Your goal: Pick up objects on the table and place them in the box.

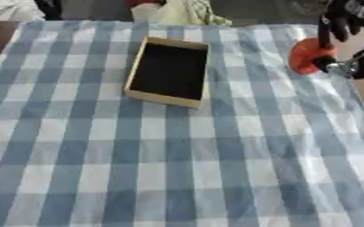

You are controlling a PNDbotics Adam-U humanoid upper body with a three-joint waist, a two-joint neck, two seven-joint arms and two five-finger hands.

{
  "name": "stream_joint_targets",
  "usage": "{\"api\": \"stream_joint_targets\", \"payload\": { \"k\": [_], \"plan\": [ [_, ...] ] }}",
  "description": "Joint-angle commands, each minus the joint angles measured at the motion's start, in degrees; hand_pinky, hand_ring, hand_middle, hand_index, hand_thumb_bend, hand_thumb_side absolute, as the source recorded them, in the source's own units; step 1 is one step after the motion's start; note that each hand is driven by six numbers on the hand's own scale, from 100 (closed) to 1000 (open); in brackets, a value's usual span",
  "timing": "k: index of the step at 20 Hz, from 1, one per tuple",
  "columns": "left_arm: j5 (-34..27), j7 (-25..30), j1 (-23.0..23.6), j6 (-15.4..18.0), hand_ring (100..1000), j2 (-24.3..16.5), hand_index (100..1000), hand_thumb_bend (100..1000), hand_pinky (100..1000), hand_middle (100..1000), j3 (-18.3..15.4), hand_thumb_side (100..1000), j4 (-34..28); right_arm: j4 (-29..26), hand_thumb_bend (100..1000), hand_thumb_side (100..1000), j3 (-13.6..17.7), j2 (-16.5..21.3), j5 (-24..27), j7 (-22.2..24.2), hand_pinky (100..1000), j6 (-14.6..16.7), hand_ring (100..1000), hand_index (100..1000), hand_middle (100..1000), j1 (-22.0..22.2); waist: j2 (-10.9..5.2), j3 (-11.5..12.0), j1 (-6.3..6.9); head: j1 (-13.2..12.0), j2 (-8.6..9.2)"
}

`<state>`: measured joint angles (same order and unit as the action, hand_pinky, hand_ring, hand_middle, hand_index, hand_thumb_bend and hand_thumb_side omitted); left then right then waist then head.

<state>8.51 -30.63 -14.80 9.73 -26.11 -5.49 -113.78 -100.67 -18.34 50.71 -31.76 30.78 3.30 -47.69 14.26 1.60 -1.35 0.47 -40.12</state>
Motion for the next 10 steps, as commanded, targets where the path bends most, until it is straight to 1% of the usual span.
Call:
{"api": "stream_joint_targets", "payload": {
  "k": [1, 4, 6, 10],
  "plan": [
    [-0.3, 0.3, -0.8, 0.1, 754, -0.9, 818, 545, 738, 701, -0.1, 658, -0.8, 4.2, 258, 100, -0.6, -3.1, -2.9, 0.8, 391, 1.4, 483, 488, 318, -5.4, -0.96, 0.2, 0.28, 0.6, 0.65],
    [-0.4, 0.3, -1.0, 0.1, 754, -0.7, 818, 544, 738, 701, 0.0, 658, -0.8, 10.1, 246, 100, -1.5, -7.5, -5.3, 1.0, 387, 2.3, 483, 488, 329, -10.4, -0.82, 0.4, 0.43, 1.0, 0.91],
    [-0.5, 0.5, -1.1, 0.1, 754, -0.6, 818, 544, 738, 701, 0.1, 658, -0.8, 14.2, 229, 100, -1.7, -10.8, -7.0, 0.4, 384, 2.9, 482, 489, 333, -13.3, -0.68, 0.6, 0.57, 1.3, 1.14],
    [-0.8, 0.7, -1.5, 0.2, 753, -0.2, 818, 544, 737, 701, 0.2, 658, -0.8, 22.9, 226, 100, -1.4, -17.1, -11.5, -1.0, 384, 4.1, 482, 493, 334, -18.3, -0.35, 1.1, 0.79, 1.9, 1.67]
  ]
}}
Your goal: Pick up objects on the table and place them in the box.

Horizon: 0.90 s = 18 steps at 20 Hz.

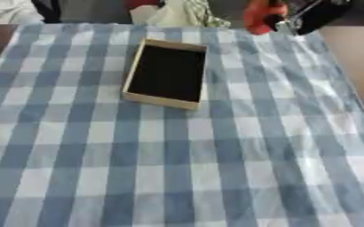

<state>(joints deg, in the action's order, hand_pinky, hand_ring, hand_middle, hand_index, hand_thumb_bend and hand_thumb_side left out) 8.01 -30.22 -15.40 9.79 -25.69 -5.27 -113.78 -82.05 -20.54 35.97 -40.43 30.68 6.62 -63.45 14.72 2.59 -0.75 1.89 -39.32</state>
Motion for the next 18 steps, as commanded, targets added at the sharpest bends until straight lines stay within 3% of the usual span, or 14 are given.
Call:
{"api": "stream_joint_targets", "payload": {
  "k": [1, 10, 18],
  "plan": [
    [-0.4, 0.3, -0.9, 0.1, 753, -0.6, 819, 544, 737, 701, 0.0, 658, -0.8, 6.2, 229, 100, 1.1, -3.9, -4.1, -1.6, 384, 1.0, 482, 494, 334, -3.5, -0.68, 0.2, 0.22, 0.6, 1.1],
    [-0.9, 0.7, -1.9, 0.2, 753, 0.2, 818, 543, 737, 701, 0.3, 658, -0.8, 20.0, 161, 100, 4.3, -17.8, -15.2, -7.7, 373, 1.4, 481, 503, 333, -8.3, 0.62, 1.4, 0.64, 1.9, 2.08],
    [-1.2, 0.9, -3.0, 0.4, 752, 1.1, 818, 543, 736, 701, 0.4, 658, -0.8, 28.8, 110, 100, 6.7, -25.2, -22.3, -12.4, 366, 1.2, 481, 503, 331, -8.1, 2.1, 3.1, 0.56, 3.5, 3.45]
  ]
}}
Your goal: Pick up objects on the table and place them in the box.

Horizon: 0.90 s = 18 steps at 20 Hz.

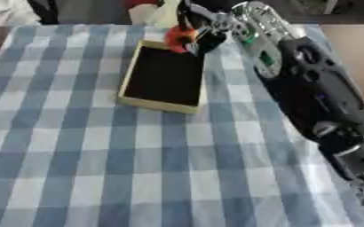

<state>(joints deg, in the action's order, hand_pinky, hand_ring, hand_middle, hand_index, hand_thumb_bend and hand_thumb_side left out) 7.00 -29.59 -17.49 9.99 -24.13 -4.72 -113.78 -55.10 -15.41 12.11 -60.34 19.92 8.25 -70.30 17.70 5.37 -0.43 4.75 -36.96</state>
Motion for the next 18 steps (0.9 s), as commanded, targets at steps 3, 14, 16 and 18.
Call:
{"api": "stream_joint_targets", "payload": {
  "k": [3, 14, 16, 18],
  "plan": [
    [-0.2, 0.2, -1.0, 0.2, 751, -0.1, 818, 542, 736, 701, -0.2, 658, -0.8, 5.1, 100, 100, 2.9, -3.1, -5.0, -3.9, 364, -1.1, 481, 503, 330, -0.7, -0.32, 0.9, 0.32, 1.0, 1.59],
    [-0.3, 0.3, -1.3, 0.2, 750, 0.3, 818, 540, 736, 700, -0.1, 658, -0.8, 10.9, 100, 100, 4.9, -6.0, -8.9, -9.3, 445, -1.1, 514, 567, 385, 0.6, 0.44, 1.1, 0.45, 1.7, 1.83],
    [-0.3, 0.3, -1.2, 0.2, 750, 0.3, 818, 540, 736, 700, -0.1, 658, -0.8, 10.7, 138, 100, 4.7, -5.8, -9.4, -9.5, 489, -1.1, 535, 609, 420, 0.6, 0.41, 1.0, 0.46, 1.6, 1.8],
    [-0.3, 0.3, -1.2, 0.1, 750, 0.3, 818, 540, 736, 700, -0.1, 658, -0.8, 10.3, 197, 100, 4.5, -5.6, -10.0, -9.2, 537, -1.1, 574, 647, 459, 0.5, 0.33, 0.9, 0.49, 1.6, 1.78]
  ]
}}
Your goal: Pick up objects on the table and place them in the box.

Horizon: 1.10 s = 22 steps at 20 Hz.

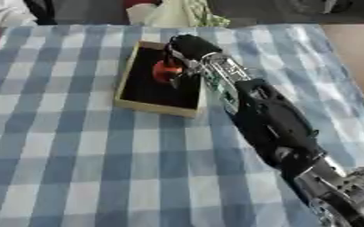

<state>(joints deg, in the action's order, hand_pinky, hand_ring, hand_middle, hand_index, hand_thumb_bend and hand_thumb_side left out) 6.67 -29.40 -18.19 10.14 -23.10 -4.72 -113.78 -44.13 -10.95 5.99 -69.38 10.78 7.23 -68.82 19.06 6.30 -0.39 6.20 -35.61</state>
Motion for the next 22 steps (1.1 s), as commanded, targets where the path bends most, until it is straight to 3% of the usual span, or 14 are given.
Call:
{"api": "stream_joint_targets", "payload": {
  "k": [1, 5, 9, 18, 22],
  "plan": [
    [0.0, 0.1, -0.4, 0.0, 750, -0.8, 818, 540, 736, 700, -0.2, 658, -0.8, -1.0, 238, 100, 0.0, 0.7, -1.3, 0.3, 567, -0.2, 601, 673, 476, -1.0, -1.08, -0.1, 0.45, 0.1, 0.43],
    [0.0, 0.2, -0.3, -0.1, 750, -0.8, 818, 539, 736, 700, -0.2, 659, -0.8, -3.7, 362, 100, -0.1, 1.5, -3.5, 1.9, 645, -1.7, 683, 767, 549, -1.3, -1.29, -0.4, 0.45, -0.1, 0.33],
    [0.2, 0.4, 0.0, -0.2, 750, -1.0, 818, 538, 737, 700, -0.2, 660, -0.8, -7.8, 399, 100, -0.2, 2.8, -4.8, 4.0, 658, -2.7, 698, 779, 571, -1.7, -1.55, -0.7, 0.48, -0.4, -0.07],
    [0.3, 0.8, 0.5, -0.5, 751, -1.3, 818, 538, 738, 701, -0.3, 660, -0.8, -18.6, 360, 100, -0.3, 6.8, -2.0, 7.3, 644, -3.7, 677, 769, 550, -2.0, -2.61, -1.6, 0.59, -0.8, -0.61],
    [0.4, 0.6, 0.7, -0.4, 751, -1.5, 818, 538, 738, 702, -0.5, 660, -0.8, -25.1, 325, 100, -0.7, 10.2, 2.1, 8.5, 641, -3.5, 663, 759, 534, -1.1, -2.82, -1.9, 0.56, -1.2, -0.9]
  ]
}}
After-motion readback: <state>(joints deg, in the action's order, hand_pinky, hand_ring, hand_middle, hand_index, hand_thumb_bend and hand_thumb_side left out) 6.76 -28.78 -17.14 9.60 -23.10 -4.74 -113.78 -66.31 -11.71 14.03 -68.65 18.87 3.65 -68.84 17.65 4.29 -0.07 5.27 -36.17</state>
